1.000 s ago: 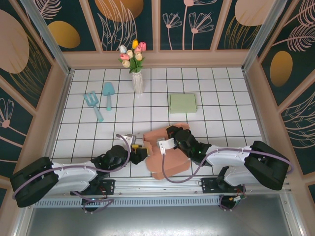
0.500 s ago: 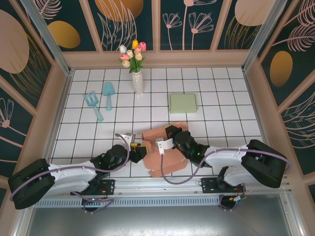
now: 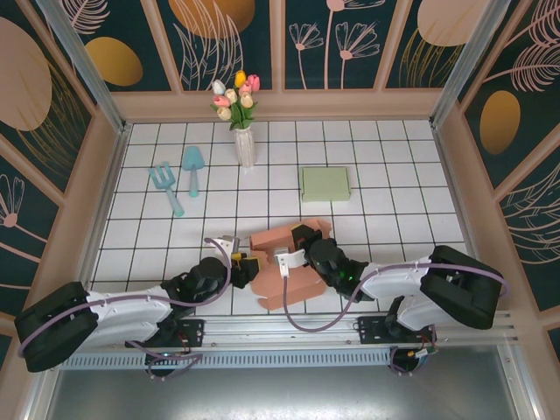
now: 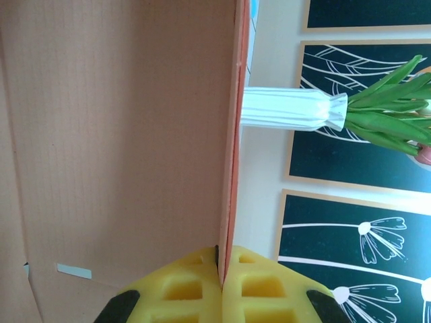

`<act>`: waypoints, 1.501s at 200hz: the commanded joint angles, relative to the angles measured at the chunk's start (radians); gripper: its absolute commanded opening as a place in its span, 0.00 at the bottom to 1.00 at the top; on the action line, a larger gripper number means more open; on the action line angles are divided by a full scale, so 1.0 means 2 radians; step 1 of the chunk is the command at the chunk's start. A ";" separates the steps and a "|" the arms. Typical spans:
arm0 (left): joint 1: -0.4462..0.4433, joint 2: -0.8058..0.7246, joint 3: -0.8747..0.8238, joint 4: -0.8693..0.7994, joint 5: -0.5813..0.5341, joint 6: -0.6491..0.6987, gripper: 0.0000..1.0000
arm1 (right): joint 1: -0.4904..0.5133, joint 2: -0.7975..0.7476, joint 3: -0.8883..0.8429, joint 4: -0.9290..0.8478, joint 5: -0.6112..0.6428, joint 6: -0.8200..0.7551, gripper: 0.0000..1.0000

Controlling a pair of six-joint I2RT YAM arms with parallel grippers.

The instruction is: Fold the paper box

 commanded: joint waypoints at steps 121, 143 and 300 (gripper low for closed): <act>-0.010 0.040 0.009 0.056 -0.049 0.010 0.50 | 0.032 0.070 -0.044 0.115 0.048 -0.046 0.00; -0.017 0.040 0.009 0.070 -0.065 0.012 0.88 | 0.036 0.073 -0.045 0.114 0.049 -0.046 0.00; -0.022 0.072 0.029 0.057 -0.099 0.061 0.52 | 0.038 0.056 -0.049 0.105 0.045 -0.018 0.00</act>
